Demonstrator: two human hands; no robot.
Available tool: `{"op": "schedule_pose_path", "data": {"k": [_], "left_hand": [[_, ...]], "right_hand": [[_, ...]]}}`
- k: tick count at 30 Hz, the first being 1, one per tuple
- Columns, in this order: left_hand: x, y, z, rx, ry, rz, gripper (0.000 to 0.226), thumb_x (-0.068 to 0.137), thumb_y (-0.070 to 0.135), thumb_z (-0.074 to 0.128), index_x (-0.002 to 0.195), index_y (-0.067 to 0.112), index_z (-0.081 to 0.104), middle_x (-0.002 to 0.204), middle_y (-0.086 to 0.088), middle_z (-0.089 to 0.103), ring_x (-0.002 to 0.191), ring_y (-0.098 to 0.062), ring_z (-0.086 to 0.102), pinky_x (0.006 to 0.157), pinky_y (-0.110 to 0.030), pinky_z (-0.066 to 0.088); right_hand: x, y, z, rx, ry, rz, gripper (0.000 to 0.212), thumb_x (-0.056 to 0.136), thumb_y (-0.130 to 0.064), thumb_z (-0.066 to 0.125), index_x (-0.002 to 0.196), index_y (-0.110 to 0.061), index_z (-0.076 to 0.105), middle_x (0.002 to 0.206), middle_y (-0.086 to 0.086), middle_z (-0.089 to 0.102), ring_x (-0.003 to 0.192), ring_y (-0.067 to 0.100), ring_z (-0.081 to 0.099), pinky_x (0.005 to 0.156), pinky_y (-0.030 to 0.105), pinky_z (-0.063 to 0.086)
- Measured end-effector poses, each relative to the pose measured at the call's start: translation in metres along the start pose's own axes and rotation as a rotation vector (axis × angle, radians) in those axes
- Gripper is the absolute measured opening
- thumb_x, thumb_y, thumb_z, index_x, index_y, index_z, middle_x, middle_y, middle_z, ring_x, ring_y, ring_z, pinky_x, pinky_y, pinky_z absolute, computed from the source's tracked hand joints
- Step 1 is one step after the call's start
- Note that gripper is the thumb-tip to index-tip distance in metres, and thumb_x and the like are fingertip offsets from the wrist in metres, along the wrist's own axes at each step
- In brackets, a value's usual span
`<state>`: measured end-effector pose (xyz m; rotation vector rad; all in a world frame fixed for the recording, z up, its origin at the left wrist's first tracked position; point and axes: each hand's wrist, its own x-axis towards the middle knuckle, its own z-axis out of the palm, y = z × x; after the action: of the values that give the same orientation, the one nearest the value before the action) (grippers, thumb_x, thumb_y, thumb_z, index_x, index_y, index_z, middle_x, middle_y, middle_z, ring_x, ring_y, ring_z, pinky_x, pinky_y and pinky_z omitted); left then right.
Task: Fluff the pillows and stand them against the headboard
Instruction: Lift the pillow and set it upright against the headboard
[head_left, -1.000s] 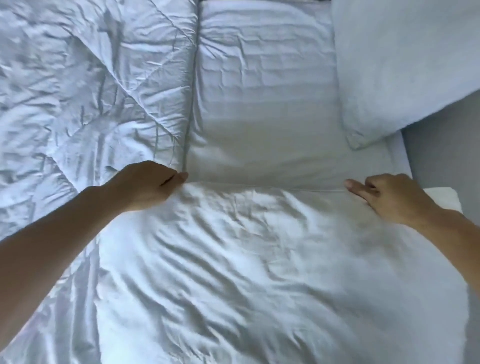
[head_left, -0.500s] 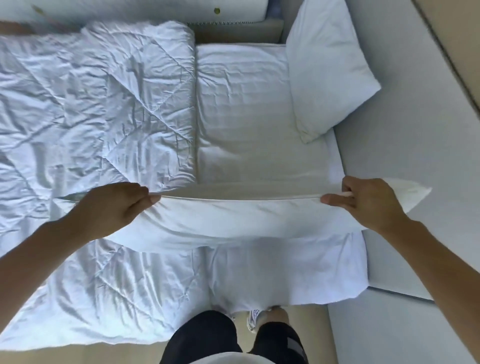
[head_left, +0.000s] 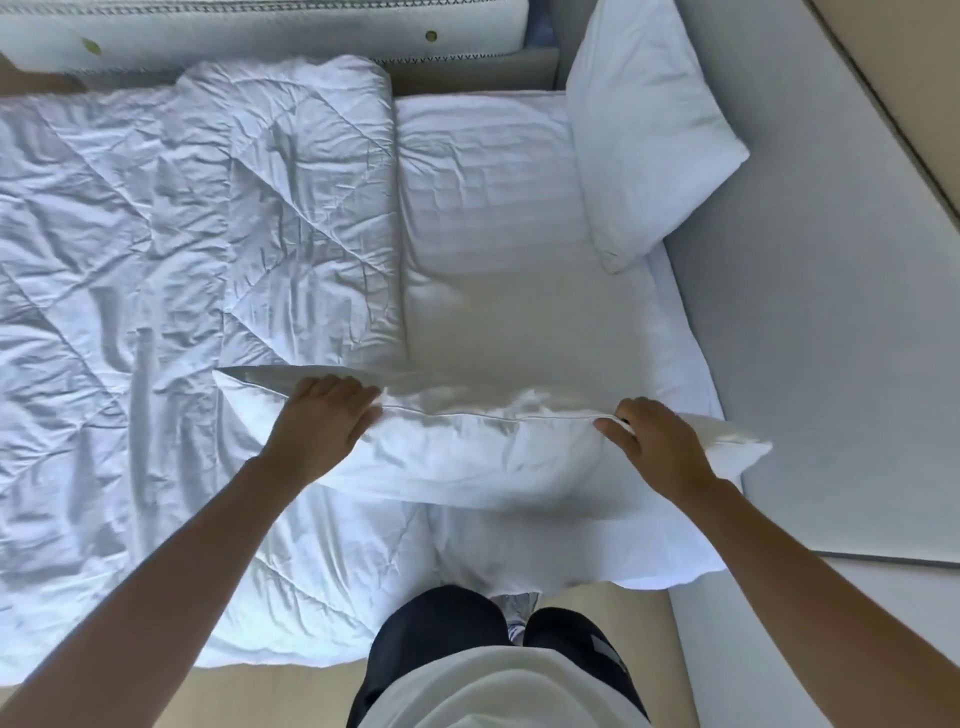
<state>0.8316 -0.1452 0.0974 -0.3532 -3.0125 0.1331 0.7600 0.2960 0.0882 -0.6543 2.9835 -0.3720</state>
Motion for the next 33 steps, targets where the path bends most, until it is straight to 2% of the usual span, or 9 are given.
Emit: {"op": "schedule_pose_path", "data": {"k": [4,7,9,13,19,22,26,30,33], "left_hand": [[0.014,-0.001,-0.003,-0.007,0.077,0.011,0.031,0.104,0.027,0.039,0.091,0.009,0.062,0.081,-0.011,0.061,0.074,-0.034,0.06,0.072,-0.043,0.047],[0.02,-0.011,-0.009,0.002,0.115,0.063,0.038,0.106,0.026,0.034,0.086,0.006,0.059,0.074,-0.012,0.057,0.065,-0.034,0.059,0.066,-0.044,0.05],[0.023,-0.016,-0.017,0.005,0.12,0.093,0.045,0.108,0.029,0.028,0.083,0.005,0.058,0.069,-0.013,0.054,0.057,-0.035,0.059,0.055,-0.042,0.049],[0.034,-0.027,-0.043,0.004,0.202,0.146,0.045,0.103,0.037,0.042,0.072,0.007,0.055,0.061,-0.01,0.052,0.043,-0.035,0.055,0.037,-0.035,0.041],[0.072,-0.045,-0.081,0.002,0.294,0.411,0.048,0.099,0.042,0.051,0.064,0.01,0.052,0.055,-0.007,0.045,0.04,-0.029,0.049,0.034,-0.031,0.038],[0.1,-0.044,-0.094,0.058,0.3,0.491,0.05,0.1,0.042,0.05,0.061,0.011,0.052,0.052,-0.007,0.047,0.04,-0.03,0.051,0.035,-0.029,0.037],[0.142,-0.029,-0.106,0.051,0.303,0.578,0.056,0.099,0.048,0.046,0.058,0.011,0.052,0.05,-0.008,0.049,0.041,-0.034,0.054,0.037,-0.029,0.037],[0.18,0.004,-0.128,-0.003,0.271,0.737,0.076,0.093,0.07,0.028,0.059,0.007,0.054,0.05,-0.008,0.053,0.04,-0.034,0.057,0.039,-0.029,0.041],[0.213,0.027,-0.132,0.023,0.305,0.844,0.081,0.095,0.07,0.02,0.059,0.006,0.054,0.05,-0.01,0.052,0.039,-0.034,0.056,0.039,-0.028,0.04]], "right_hand": [[-0.001,0.017,-0.002,-0.216,0.079,-0.05,0.051,0.1,-0.052,0.036,0.079,-0.01,0.056,0.067,0.007,0.057,0.065,0.031,0.054,0.059,0.04,0.044],[-0.002,0.027,-0.008,-0.214,0.104,-0.04,0.06,0.102,-0.057,0.024,0.077,-0.01,0.053,0.058,0.007,0.055,0.054,0.029,0.055,0.049,0.037,0.046],[-0.005,0.029,-0.015,-0.15,0.15,-0.013,0.06,0.1,-0.06,0.027,0.074,-0.012,0.05,0.053,0.004,0.053,0.046,0.024,0.052,0.044,0.032,0.045],[-0.02,0.031,-0.04,-0.087,0.239,-0.018,0.056,0.095,-0.06,0.043,0.065,-0.013,0.045,0.045,0.003,0.046,0.037,0.022,0.046,0.043,0.023,0.037],[-0.036,0.035,-0.098,-0.14,0.412,-0.03,0.056,0.093,-0.057,0.048,0.06,-0.013,0.04,0.042,0.004,0.038,0.036,0.025,0.041,0.043,0.027,0.038],[-0.048,0.032,-0.124,-0.188,0.4,0.033,0.058,0.095,-0.063,0.042,0.061,-0.016,0.033,0.043,0.001,0.029,0.037,0.026,0.034,0.046,0.025,0.032],[-0.077,0.038,-0.141,-0.225,0.43,0.132,0.067,0.095,-0.067,0.038,0.059,-0.01,0.039,0.041,0.006,0.034,0.034,0.031,0.038,0.044,0.026,0.033],[-0.115,0.039,-0.15,-0.233,0.446,0.21,0.068,0.096,-0.066,0.037,0.06,-0.009,0.041,0.041,0.003,0.03,0.033,0.032,0.038,0.044,0.025,0.031],[-0.141,0.047,-0.154,-0.234,0.466,0.302,0.068,0.096,-0.068,0.035,0.061,-0.009,0.041,0.042,0.003,0.029,0.034,0.031,0.035,0.045,0.025,0.031]]}}
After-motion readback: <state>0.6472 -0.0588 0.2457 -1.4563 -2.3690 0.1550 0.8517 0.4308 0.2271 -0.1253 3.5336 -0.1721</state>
